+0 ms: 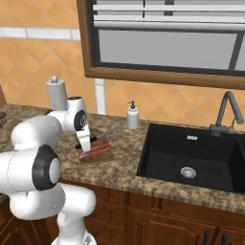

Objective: Pick up the knife from the drawer and place it on the cutting board. Then place the meat from the plate to the cutting board.

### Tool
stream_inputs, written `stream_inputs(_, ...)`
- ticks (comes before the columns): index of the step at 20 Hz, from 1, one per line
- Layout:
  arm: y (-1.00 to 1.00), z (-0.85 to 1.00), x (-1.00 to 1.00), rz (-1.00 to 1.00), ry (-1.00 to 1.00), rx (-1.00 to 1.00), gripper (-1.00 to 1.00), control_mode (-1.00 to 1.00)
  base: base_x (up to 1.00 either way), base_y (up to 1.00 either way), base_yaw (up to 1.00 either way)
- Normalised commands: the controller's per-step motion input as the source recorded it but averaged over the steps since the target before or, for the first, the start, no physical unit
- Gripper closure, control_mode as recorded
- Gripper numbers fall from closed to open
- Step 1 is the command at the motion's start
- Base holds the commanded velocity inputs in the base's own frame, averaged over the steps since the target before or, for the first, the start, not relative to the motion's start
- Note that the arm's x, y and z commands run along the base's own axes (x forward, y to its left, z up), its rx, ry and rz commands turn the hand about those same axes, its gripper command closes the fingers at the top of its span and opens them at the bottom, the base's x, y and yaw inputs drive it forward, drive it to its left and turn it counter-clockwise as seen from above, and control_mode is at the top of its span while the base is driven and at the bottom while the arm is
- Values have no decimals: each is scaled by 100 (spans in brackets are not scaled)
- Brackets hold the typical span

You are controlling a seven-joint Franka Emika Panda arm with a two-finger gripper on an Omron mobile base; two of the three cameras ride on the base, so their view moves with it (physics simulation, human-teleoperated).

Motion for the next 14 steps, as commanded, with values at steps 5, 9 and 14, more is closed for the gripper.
stream_inputs(5, -20, 100, -64, -5, -13, 0, -100, -100, 0, 0, 0)
stream_inputs(9, -19, 99, -60, -5, -13, 0, -100, -100, 0, 0, 0)
stream_inputs(14, -39, 100, -73, 0, -30, -1, -100, -100, 0, 0, 0)
